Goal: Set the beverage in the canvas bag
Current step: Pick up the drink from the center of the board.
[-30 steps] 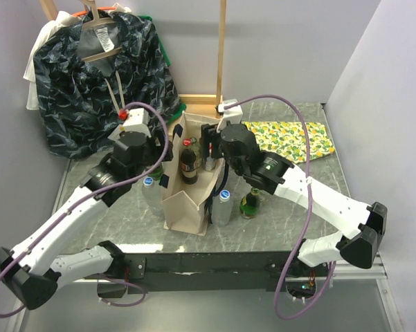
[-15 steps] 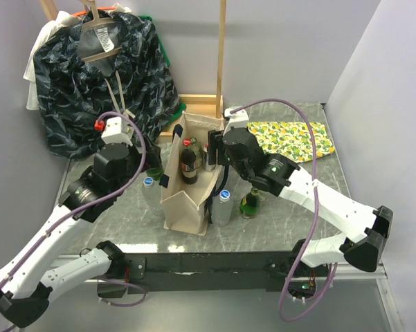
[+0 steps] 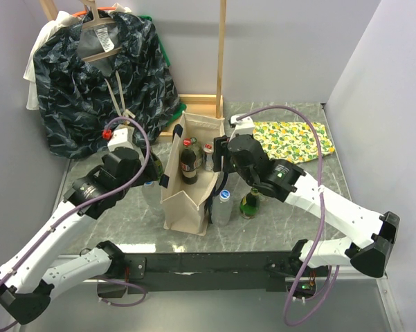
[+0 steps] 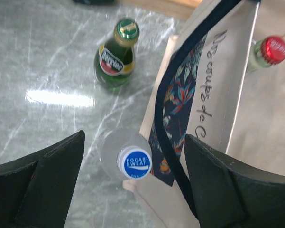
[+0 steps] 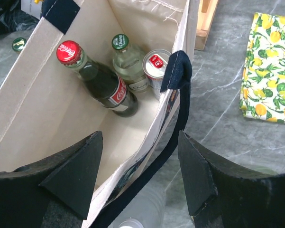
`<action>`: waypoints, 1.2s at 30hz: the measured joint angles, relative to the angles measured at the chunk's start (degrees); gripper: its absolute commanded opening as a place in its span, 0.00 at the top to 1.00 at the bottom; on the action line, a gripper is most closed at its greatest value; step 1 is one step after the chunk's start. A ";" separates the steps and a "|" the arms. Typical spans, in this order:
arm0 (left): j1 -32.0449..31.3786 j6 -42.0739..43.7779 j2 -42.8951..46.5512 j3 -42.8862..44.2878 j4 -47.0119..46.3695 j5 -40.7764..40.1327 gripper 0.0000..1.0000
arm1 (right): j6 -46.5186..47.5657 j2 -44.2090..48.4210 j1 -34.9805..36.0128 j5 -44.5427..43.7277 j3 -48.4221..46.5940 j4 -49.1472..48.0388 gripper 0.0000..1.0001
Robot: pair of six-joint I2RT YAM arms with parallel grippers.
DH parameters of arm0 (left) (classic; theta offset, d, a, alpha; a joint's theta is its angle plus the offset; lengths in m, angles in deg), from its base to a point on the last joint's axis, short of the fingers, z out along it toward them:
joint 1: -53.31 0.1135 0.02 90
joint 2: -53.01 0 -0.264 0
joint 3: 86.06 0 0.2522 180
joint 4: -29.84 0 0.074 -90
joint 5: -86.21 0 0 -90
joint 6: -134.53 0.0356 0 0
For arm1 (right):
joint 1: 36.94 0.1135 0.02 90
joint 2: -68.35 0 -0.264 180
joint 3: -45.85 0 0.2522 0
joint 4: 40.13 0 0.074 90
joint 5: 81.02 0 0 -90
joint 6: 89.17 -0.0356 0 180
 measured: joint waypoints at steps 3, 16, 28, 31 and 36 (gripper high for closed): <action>0.00 -0.50 -0.46 -0.02 1.38 1.25 0.13 | -0.20 0.00 0.00 0.31 0.26 -0.02 0.29; 0.09 -0.48 -6.95 -0.96 5.99 3.50 0.37 | 0.28 -0.81 0.00 0.33 0.35 -0.87 0.29; 0.09 -0.37 -6.10 -1.31 5.99 5.88 0.50 | 0.63 -2.89 0.00 0.57 0.68 -2.23 0.29; 0.09 -0.37 -5.55 -1.31 5.99 6.23 0.51 | 0.68 -2.97 0.00 0.76 0.68 -2.27 0.29; 0.09 -0.13 -5.57 -1.38 5.62 6.23 0.56 | 0.68 -2.97 0.00 1.01 0.83 -2.32 0.29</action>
